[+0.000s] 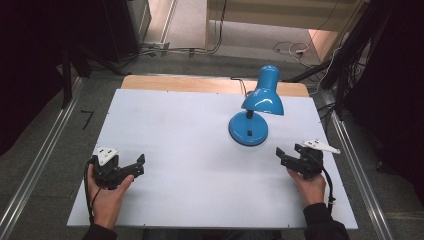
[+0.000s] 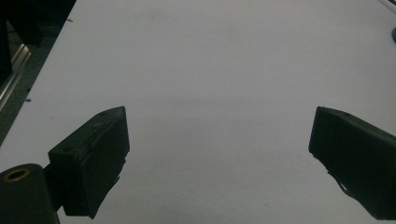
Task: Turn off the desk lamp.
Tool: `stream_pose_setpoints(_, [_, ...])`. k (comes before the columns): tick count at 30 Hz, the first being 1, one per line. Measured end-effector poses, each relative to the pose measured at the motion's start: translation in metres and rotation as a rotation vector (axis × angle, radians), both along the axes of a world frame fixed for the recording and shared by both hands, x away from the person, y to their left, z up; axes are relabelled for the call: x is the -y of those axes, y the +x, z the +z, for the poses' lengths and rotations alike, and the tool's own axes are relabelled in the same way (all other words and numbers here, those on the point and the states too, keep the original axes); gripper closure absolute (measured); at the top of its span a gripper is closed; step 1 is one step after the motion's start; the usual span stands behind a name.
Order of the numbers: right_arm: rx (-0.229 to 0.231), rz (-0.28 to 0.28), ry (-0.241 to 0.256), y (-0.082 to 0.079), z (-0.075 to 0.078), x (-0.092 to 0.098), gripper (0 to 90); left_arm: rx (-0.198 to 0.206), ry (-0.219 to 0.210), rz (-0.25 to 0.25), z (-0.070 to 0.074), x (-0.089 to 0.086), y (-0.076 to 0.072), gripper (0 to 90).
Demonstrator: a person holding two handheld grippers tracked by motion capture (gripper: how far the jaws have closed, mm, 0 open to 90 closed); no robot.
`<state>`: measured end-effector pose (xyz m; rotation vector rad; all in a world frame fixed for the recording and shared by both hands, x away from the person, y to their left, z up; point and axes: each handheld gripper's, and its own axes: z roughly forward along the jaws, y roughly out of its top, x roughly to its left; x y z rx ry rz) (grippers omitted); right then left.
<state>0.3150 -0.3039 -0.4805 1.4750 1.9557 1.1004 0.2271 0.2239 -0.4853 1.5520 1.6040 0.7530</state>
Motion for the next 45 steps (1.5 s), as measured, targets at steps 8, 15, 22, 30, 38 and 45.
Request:
stream_pose_setpoints(8, [0.007, -0.011, 0.003, -0.006, 0.002, 0.007, 20.9, 0.000, -0.002, 0.001, 0.000, 0.000, 0.000, 5.8])
stream_pose_setpoints(15, [0.013, -0.017, 0.004, -0.012, 0.004, 0.014, 20.9, 0.002, -0.002, 0.003, 0.000, -0.002, 0.000, 5.8])
stream_pose_setpoints(22, [0.017, -0.034, -0.002, -0.018, 0.005, 0.022, 20.8, 0.003, -0.003, 0.004, 0.000, -0.002, -0.001, 5.8])
stream_pose_setpoints(30, [0.024, -0.045, -0.013, -0.029, 0.005, 0.032, 20.5, 0.004, -0.003, 0.004, 0.001, -0.003, -0.001, 5.8])
stream_pose_setpoints(38, [0.013, -0.081, -0.036, -0.038, 0.002, 0.048, 20.4, 0.005, -0.003, 0.007, 0.001, -0.003, -0.002, 5.8])
stream_pose_setpoints(45, [-0.017, -0.139, -0.119, -0.038, -0.016, 0.064, 15.8, 0.005, 0.001, 0.003, 0.001, -0.003, -0.002, 5.8])
